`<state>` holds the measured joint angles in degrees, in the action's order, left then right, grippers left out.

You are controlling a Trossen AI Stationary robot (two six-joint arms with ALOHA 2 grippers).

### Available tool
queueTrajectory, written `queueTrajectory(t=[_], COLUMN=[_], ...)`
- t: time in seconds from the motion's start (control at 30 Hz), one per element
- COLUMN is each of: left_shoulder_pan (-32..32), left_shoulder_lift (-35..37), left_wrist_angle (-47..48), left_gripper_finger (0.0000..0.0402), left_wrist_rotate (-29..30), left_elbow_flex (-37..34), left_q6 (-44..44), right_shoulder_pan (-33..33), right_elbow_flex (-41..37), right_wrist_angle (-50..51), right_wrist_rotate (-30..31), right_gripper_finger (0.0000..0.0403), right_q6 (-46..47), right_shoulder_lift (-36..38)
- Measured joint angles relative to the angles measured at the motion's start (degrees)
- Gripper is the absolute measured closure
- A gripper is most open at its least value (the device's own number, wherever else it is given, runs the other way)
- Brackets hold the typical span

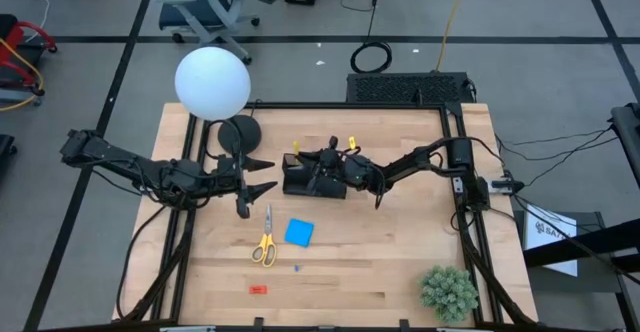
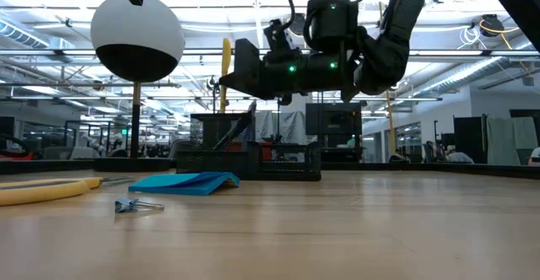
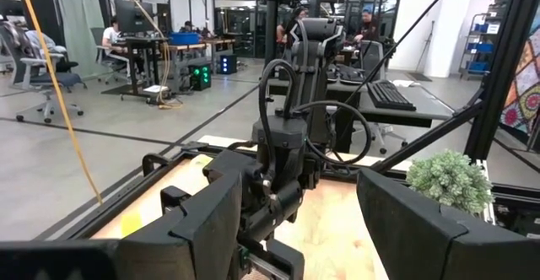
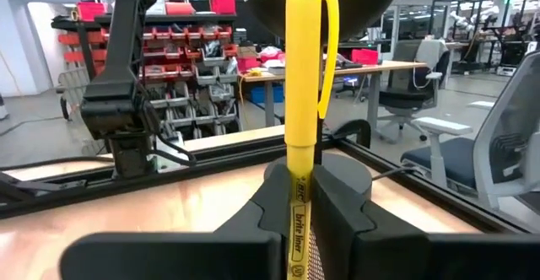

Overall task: Pick and place office supplies into organizer
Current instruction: Put the yellow pen into the black mesh desk organizer, then put the yellow scissors into the black mesh desk organizer

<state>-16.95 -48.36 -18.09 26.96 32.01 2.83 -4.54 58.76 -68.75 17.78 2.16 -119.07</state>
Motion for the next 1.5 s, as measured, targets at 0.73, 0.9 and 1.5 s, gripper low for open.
queueTrajectory(t=[0.73, 0.9, 1.5], left_shoulder_pan=[0.0, 0.0, 0.0], left_shoulder_lift=[0.0, 0.0, 0.0], left_wrist_angle=[0.0, 0.0, 0.0], left_gripper_finger=[0.0158, 0.0158, 0.0158], left_wrist_rotate=[0.0, 0.0, 0.0], left_elbow_flex=[0.0, 0.0, 0.0], left_q6=[0.0, 0.0, 0.0], right_shoulder_pan=[0.0, 0.0, 1.4], right_elbow_flex=[0.0, 0.0, -0.1], right_wrist_angle=[0.0, 0.0, -0.1], right_wrist_rotate=[0.1, 0.1, 0.0], right_gripper_finger=[0.0329, 0.0320, 0.0317], right_q6=[0.6, 0.6, 0.4], right_shoulder_lift=[0.0, 0.0, 0.4])
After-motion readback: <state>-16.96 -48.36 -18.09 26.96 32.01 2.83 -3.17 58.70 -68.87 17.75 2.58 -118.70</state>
